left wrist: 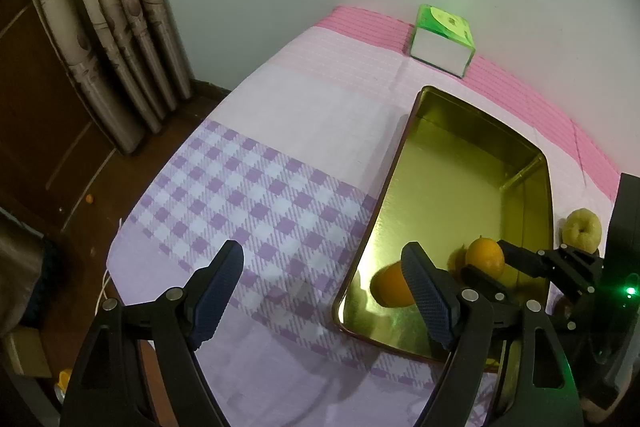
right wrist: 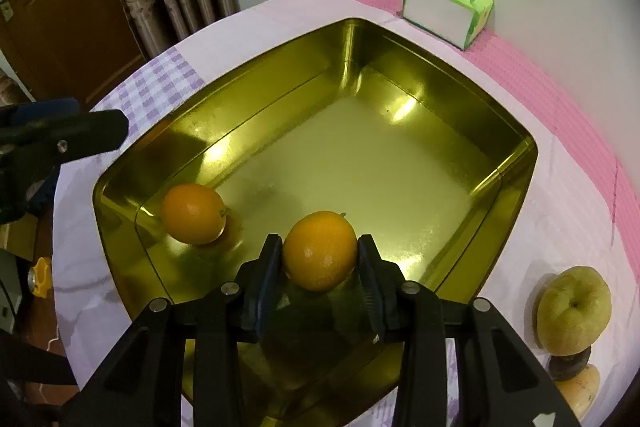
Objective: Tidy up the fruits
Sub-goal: 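Lower the orange into the gold tray and open the right gripper, then move the right gripper back to the mandarin with a stem, then close the right gripper around the mandarin and lift it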
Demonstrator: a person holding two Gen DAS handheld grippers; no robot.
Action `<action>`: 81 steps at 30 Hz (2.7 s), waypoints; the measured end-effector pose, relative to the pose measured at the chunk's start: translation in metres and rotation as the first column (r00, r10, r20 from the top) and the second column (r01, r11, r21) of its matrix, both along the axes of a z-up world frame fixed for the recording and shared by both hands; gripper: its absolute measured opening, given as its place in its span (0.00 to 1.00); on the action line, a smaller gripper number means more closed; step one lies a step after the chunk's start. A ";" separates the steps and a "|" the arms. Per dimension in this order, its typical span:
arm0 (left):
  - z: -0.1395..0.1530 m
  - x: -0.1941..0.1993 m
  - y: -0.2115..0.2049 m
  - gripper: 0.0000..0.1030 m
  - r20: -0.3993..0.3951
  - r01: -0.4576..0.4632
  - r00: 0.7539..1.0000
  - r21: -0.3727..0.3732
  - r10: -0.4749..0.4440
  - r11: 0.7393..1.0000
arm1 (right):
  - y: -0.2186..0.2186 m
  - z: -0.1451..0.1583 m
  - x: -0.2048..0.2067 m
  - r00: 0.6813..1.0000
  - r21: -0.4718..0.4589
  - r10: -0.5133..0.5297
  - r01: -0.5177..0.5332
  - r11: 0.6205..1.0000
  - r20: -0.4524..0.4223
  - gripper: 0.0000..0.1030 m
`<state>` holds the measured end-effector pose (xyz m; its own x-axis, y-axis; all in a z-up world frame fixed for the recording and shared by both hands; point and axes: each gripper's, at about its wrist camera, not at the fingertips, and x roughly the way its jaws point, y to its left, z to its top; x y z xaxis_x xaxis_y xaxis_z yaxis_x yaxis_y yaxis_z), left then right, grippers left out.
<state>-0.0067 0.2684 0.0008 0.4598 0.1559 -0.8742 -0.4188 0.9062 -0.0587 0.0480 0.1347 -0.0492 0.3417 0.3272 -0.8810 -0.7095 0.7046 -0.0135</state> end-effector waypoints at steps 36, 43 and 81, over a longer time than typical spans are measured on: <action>0.014 0.002 -0.043 0.79 0.041 0.159 0.986 0.047 -0.160 0.986 | -0.261 0.045 -0.062 0.917 0.033 -0.398 0.398 0.917 0.008 0.49; 0.019 0.001 -0.068 0.79 0.033 0.220 0.975 0.051 -0.221 0.974 | -0.270 0.023 -0.055 0.901 0.066 -0.432 0.434 0.898 -0.044 0.47; -0.009 0.016 -0.232 0.79 -0.085 0.550 0.832 0.003 -0.548 0.835 | -0.261 -0.008 -0.028 0.919 0.174 -0.387 0.395 0.902 -0.077 0.39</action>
